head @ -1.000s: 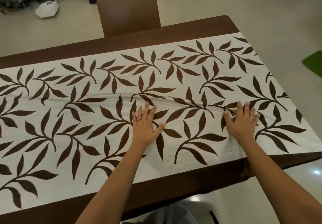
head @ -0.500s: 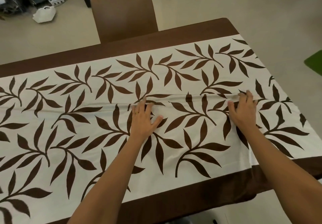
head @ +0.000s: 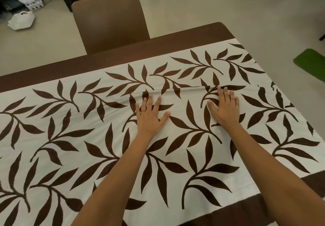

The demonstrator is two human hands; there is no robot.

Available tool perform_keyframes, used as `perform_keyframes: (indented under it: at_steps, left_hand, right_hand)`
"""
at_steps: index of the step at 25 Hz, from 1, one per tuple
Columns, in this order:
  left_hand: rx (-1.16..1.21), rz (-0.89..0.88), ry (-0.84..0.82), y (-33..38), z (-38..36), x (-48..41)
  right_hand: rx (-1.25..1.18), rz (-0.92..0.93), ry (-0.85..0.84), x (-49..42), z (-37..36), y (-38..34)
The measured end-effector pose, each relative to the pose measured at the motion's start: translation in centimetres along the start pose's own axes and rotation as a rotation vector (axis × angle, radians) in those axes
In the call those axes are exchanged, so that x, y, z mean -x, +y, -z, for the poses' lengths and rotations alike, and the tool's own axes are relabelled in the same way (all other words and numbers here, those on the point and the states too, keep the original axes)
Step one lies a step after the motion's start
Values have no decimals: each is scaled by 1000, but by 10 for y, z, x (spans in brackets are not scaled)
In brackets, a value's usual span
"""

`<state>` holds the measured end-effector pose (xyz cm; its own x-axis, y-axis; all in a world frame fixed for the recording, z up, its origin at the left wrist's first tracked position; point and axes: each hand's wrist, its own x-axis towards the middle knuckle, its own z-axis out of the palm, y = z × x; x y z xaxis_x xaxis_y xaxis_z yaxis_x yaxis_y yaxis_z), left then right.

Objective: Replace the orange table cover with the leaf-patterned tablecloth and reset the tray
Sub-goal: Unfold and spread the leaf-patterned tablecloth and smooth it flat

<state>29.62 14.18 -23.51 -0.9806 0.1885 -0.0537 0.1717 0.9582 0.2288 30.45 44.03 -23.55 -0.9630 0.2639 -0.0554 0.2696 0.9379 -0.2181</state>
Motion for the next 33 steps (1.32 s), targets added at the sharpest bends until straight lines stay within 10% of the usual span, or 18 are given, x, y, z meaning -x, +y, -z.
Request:
perform_keyframes:
  at_steps: [21, 33]
  left_hand:
    - [45, 154, 53, 37, 1, -96]
    - [35, 293, 46, -31, 15, 54]
  right_hand:
    - [6, 196, -43, -155, 26, 19]
    - [32, 262, -91, 15, 12, 21]
